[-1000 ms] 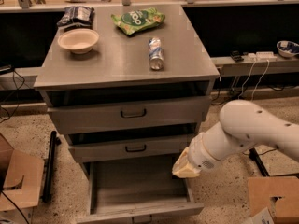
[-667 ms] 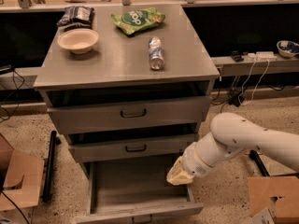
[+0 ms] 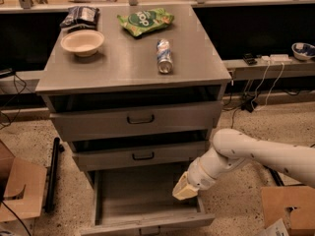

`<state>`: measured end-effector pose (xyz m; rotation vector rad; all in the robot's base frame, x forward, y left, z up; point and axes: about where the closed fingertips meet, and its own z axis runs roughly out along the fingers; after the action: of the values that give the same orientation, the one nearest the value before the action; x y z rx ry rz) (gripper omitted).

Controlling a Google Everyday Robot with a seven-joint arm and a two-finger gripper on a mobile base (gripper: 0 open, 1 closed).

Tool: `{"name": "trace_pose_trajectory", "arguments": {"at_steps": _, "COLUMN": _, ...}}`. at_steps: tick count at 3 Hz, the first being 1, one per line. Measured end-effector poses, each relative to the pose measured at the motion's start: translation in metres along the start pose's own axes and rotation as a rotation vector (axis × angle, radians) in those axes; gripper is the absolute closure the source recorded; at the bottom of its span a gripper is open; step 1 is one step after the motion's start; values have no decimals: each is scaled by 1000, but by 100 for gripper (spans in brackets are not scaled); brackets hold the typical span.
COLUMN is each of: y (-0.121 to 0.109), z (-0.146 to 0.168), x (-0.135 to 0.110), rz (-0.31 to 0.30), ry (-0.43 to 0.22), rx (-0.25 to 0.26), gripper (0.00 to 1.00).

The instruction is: Close bottom drawer

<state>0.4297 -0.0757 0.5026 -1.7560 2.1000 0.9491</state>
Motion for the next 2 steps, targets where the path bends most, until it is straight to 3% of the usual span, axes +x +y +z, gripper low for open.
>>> {"name": "trace_pose_trajectory", "arguments": {"at_steps": 1, "y": -8, "z": 21, "x": 5, "rz": 24, "ry": 27, "rx": -5, "gripper": 100}}
{"name": "trace_pose_trajectory", "arguments": {"at_steps": 2, "y": -12, "z": 80, "x": 44, "rz": 106, "ry": 41, "rx": -37, "gripper": 100}}
